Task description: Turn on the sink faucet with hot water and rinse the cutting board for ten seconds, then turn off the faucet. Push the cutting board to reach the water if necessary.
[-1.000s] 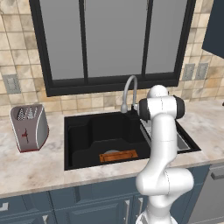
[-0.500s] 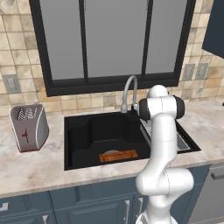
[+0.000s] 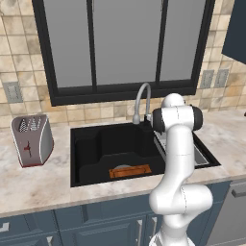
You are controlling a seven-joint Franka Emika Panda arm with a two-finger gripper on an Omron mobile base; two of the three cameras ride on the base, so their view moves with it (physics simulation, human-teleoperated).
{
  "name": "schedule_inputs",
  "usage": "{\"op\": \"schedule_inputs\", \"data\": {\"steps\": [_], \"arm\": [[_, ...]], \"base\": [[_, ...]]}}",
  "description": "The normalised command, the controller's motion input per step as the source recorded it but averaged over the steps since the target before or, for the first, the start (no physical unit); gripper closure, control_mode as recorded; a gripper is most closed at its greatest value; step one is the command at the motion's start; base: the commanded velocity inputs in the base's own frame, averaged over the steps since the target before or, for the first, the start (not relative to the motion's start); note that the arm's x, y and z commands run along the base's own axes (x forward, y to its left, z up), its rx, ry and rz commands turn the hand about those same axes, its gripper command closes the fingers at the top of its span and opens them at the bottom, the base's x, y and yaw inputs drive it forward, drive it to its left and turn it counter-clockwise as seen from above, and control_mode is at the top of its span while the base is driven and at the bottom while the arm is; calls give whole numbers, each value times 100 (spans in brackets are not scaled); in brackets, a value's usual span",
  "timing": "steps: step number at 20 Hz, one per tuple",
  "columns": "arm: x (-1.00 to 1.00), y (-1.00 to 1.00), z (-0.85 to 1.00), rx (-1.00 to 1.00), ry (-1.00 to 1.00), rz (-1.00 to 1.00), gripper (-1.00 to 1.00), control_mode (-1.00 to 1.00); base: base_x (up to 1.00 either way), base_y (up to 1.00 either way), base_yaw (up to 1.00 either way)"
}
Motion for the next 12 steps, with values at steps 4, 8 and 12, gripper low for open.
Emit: {"op": "schedule_inputs", "data": {"steps": [4,8,12], "arm": [[10,0,0,0,0,0,-100,-100],[9,0,0,0,0,0,-100,-100],[9,0,0,0,0,0,-100,-100]], "base": [[0,0,0],[0,0,0],[0,0,0]]}}
